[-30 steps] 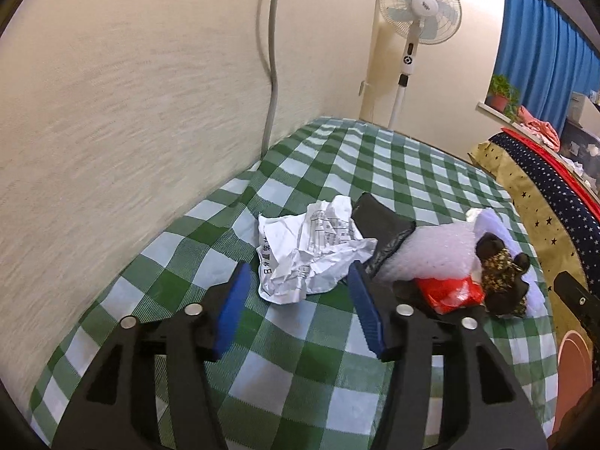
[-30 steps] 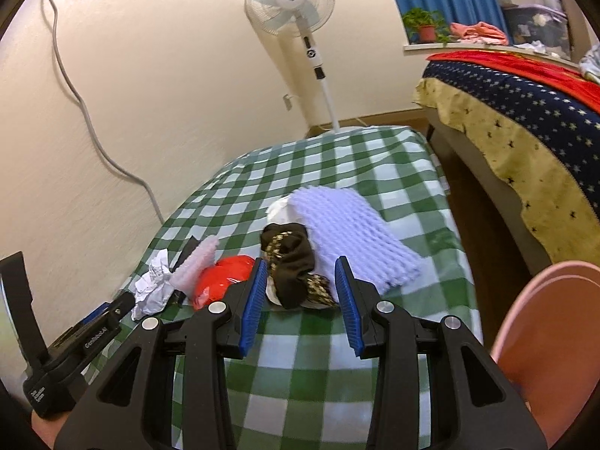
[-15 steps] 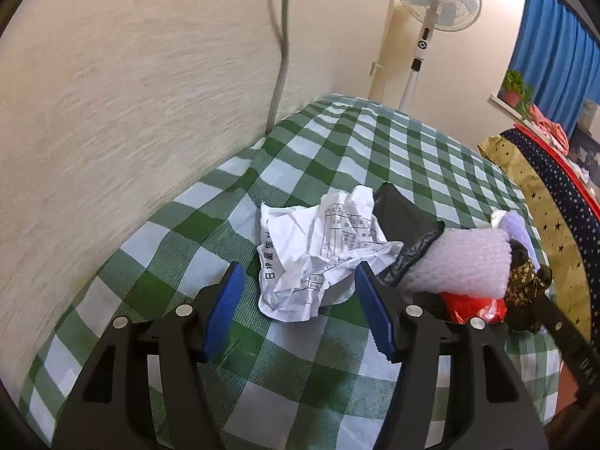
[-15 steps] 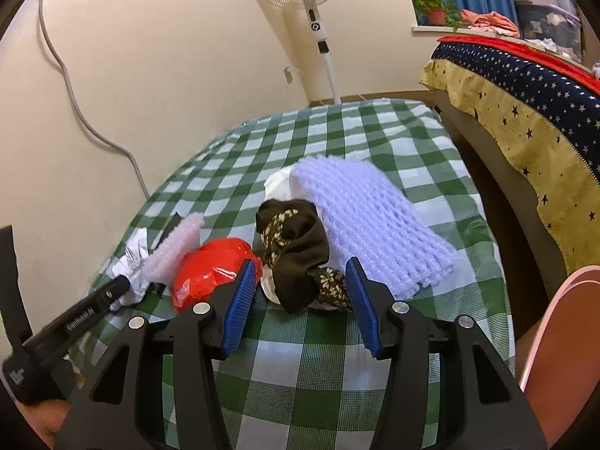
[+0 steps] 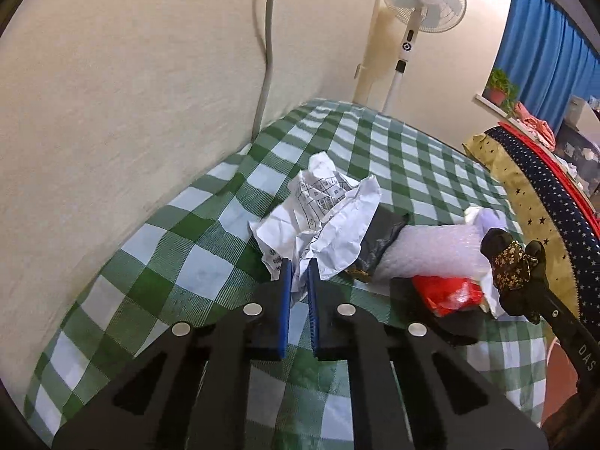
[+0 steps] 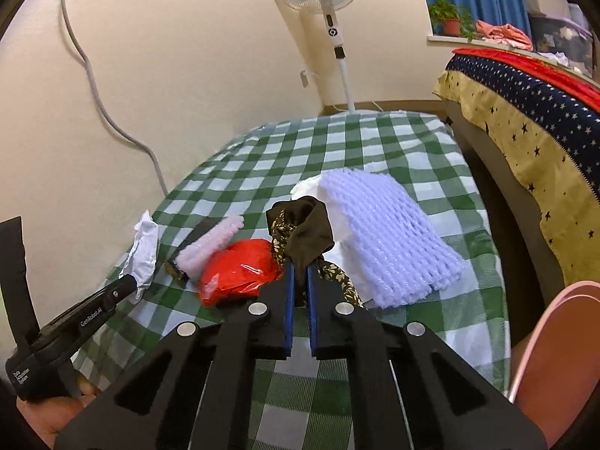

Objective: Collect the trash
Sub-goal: 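Lift the white paper with the left tool while the right tool lifts the wrapper, then carry both items over the pink bin and open the right tool, then open the left tool to drop the white paper into the pink bin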

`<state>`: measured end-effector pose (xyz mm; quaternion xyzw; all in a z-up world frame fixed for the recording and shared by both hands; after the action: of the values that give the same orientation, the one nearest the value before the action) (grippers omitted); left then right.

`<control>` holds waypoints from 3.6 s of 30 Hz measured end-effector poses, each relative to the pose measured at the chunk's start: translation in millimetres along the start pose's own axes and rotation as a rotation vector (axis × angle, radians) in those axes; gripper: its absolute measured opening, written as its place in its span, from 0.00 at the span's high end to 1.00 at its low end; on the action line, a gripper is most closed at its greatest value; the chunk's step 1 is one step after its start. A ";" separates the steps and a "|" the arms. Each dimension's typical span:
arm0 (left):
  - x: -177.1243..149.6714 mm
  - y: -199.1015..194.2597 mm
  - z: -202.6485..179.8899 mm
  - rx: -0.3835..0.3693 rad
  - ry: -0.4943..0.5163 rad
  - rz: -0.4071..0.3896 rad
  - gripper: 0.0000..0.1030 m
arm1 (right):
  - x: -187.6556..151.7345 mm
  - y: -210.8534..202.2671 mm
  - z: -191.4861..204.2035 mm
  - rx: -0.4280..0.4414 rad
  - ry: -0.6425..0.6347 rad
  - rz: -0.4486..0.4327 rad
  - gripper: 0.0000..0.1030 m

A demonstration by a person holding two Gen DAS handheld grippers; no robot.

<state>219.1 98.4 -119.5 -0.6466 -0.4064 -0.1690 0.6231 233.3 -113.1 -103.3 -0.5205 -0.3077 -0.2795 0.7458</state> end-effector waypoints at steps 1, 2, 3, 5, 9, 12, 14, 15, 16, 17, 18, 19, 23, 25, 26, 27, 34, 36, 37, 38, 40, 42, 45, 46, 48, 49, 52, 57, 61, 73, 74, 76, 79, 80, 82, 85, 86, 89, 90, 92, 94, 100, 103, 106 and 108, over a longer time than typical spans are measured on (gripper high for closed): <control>-0.2 -3.6 0.5 -0.002 0.000 -0.004 0.92 | 0.5 -3.5 -0.2 -0.002 0.001 -0.003 0.94; -0.3 -7.9 0.3 -0.006 0.000 -0.009 0.92 | 0.9 -9.0 -0.8 -0.004 0.000 -0.009 0.94; -0.4 -12.7 -0.1 -0.009 0.001 -0.015 0.92 | 1.0 -15.0 -0.3 -0.006 -0.004 -0.015 0.94; 0.1 -20.3 -1.4 -0.013 0.009 -0.025 0.93 | 1.1 -24.3 -0.5 -0.010 -0.010 -0.024 0.94; -2.2 -36.4 -6.5 -0.025 0.042 -0.044 0.93 | 0.0 -42.9 0.6 -0.015 -0.017 -0.043 0.94; -5.4 -44.2 -7.7 -0.036 0.044 -0.045 0.94 | -3.1 -57.0 1.3 -0.023 -0.022 -0.053 0.94; -7.3 -51.9 -9.8 -0.045 0.051 -0.050 0.94 | -3.5 -67.7 2.2 -0.025 -0.025 -0.065 0.94; -8.2 -55.3 -10.6 -0.050 0.055 -0.053 0.94 | -3.4 -73.8 3.5 -0.027 -0.033 -0.072 0.94; -8.7 -59.8 -11.9 -0.056 0.060 -0.058 0.94 | -3.2 -77.3 5.0 -0.030 -0.038 -0.076 0.94; -8.8 -64.8 -13.3 -0.061 0.064 -0.065 0.94 | -3.2 -83.2 5.8 -0.032 -0.043 -0.083 0.94; -8.7 -69.6 -14.7 -0.067 0.068 -0.071 0.94 | -3.2 -89.3 5.9 -0.034 -0.045 -0.090 0.94; -8.2 -73.0 -17.3 -0.073 0.069 -0.076 0.94 | -3.5 -92.9 5.6 -0.036 -0.045 -0.094 0.94; -11.7 -87.7 -22.6 -0.098 0.080 -0.082 0.94 | -5.1 -112.1 1.8 -0.046 -0.039 -0.112 0.94; -14.6 -93.6 -24.5 -0.110 0.082 -0.084 0.94 | -6.0 -120.0 -0.3 -0.050 -0.039 -0.118 0.94; -16.2 -96.9 -25.4 -0.116 0.085 -0.085 0.94 | -6.6 -124.7 -0.9 -0.053 -0.039 -0.123 0.94; -16.6 -98.7 -26.6 -0.120 0.088 -0.087 0.94 | -7.4 -129.2 -1.3 -0.056 -0.039 -0.127 0.94; -20.8 -116.7 -44.4 -0.157 0.119 -0.101 0.94 | -9.8 -153.5 -11.5 -0.082 -0.038 -0.150 0.94; -21.2 -122.0 -51.4 -0.168 0.133 -0.109 0.94 | -8.3 -160.9 -17.1 -0.091 -0.031 -0.160 0.94; -21.4 -123.6 -54.2 -0.171 0.138 -0.112 0.94 | -7.6 -163.1 -18.5 -0.094 -0.029 -0.164 0.94; -21.7 -125.6 -56.9 -0.176 0.143 -0.114 0.94 | -7.0 -167.4 -21.4 -0.100 -0.025 -0.170 0.94; -22.5 -129.3 -63.9 -0.190 0.153 -0.119 0.94 | -6.6 -172.4 -24.6 -0.106 -0.023 -0.176 0.94; -24.6 -131.7 -70.5 -0.201 0.163 -0.122 0.94 | -6.1 -177.0 -28.4 -0.116 -0.022 -0.182 0.94; -26.5 -134.3 -79.2 -0.216 0.178 -0.125 0.94 | -5.7 -182.5 -35.6 -0.132 -0.015 -0.190 0.94; -27.5 -135.0 -82.9 -0.223 0.184 -0.125 0.94 | -5.8 -184.0 -38.3 -0.139 -0.012 -0.191 0.94; -29.3 -136.2 -90.3 -0.236 0.198 -0.126 0.94 | -6.3 -186.4 -45.0 -0.151 -0.003 -0.194 0.94; -30.3 -136.9 -94.7 -0.242 0.205 -0.127 0.94 | -5.9 -187.1 -47.5 -0.156 0.000 -0.195 0.94; -32.2 -137.5 -105.6 -0.263 0.216 -0.128 0.94 | -5.9 -191.6 -59.0 -0.182 0.014 -0.198 0.94; -35.6 -137.3 -125.3 -0.297 0.238 -0.128 0.94 | -5.6 -195.5 -77.2 -0.224 0.037 -0.202 0.94; -39.0 -137.7 -144.2 -0.333 0.256 -0.128 0.94 | -5.9 -199.3 -89.6 -0.257 0.053 -0.206 0.94; -62.6 -141.7 -213.5 -0.467 0.345 -0.115 0.94 | -12.4 -217.4 -143.3 -0.394 0.134 -0.216 0.94; -65.6 -141.7 -219.5 -0.481 0.351 -0.112 0.94 | -13.2 -219.6 -150.1 -0.409 0.149 -0.218 0.94; -71.7 -141.6 -232.2 -0.507 0.367 -0.106 0.94 | -14.7 -223.0 -161.2 -0.432 0.171 -0.219 0.94; -81.8 -140.6 -252.0 -0.547 0.394 -0.096 0.94 | -17.6 -228.0 -175.8 -0.470 0.189 -0.219 0.94; -85.0 -140.0 -259.0 -0.558 0.403 -0.093 0.94 | -18.2 -228.9 -179.1 -0.476 0.192 -0.219 0.94; -91.4 -138.9 -271.0 -0.579 0.418 -0.084 0.94 | -18.6 -230.9 -186.4 -0.496 0.196 -0.218 0.94; -99.8 -136.3 -287.9 -0.606 0.434 -0.068 0.94 | -19.4 -232.5 -193.0 -0.516 0.202 -0.216 0.94; -102.6 -135.2 -293.5 -0.615 0.440 -0.062 0.94 | -19.8 -232.4 -195.1 -0.522 0.204 -0.214 0.94; -110.5 -133.0 -308.2 -0.637 0.454 -0.045 0.94 | -21.6 -233.0 -200.7 -0.536 0.205 -0.209 0.94; -113.5 -132.0 -312.9 -0.644 0.458 -0.039 0.94 | -22.0 -233.4 -202.9 -0.538 0.209 -0.208 0.94; -118.2 -130.6 -318.9 -0.656 0.460 -0.028 0.94 | -23.3 -234.1 -207.4 -0.548 0.218 -0.203 0.94; -121.6 -128.6 -323.3 -0.664 0.463 -0.019 0.94 | -25.1 -234.4 -211.8 -0.563 0.225 -0.197 0.93; -122.3 -123.5 -321.0 -0.673 0.446 -0.013 0.78 | -25.9 -232.8 -218.6 -0.593 0.241 -0.194 0.88; -117.5 -120.8 -313.1 -0.663 0.422 -0.014 0.78 | -24.6 -232.1 -212.4 -0.587 0.224 -0.199 0.88; -114.4 -120.0 -306.9 -0.651 0.409 -0.016 0.78 | -24.6 -232.0 -209.4 -0.580 0.218 -0.202 0.88; -112.2 -120.6 -302.6 -0.643 0.401 -0.021 0.78 | -24.4 -231.9 -206.5 -0.574 0.220 -0.206 0.88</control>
<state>148.8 -235.2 -69.9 -0.7590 -0.2091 -0.4177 0.4536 81.0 -376.5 -36.9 -0.6422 -0.1851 -0.4835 0.5652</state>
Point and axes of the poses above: each gripper's, at about its wrist camera, not at the fingertips, and y roughly the way its jaws point, z to its left, x to its top, the point moved 8 cm from there along y, roughly the way its jaws point, and after that the axes turned 2 degrees about y, right-handed, at the moved point
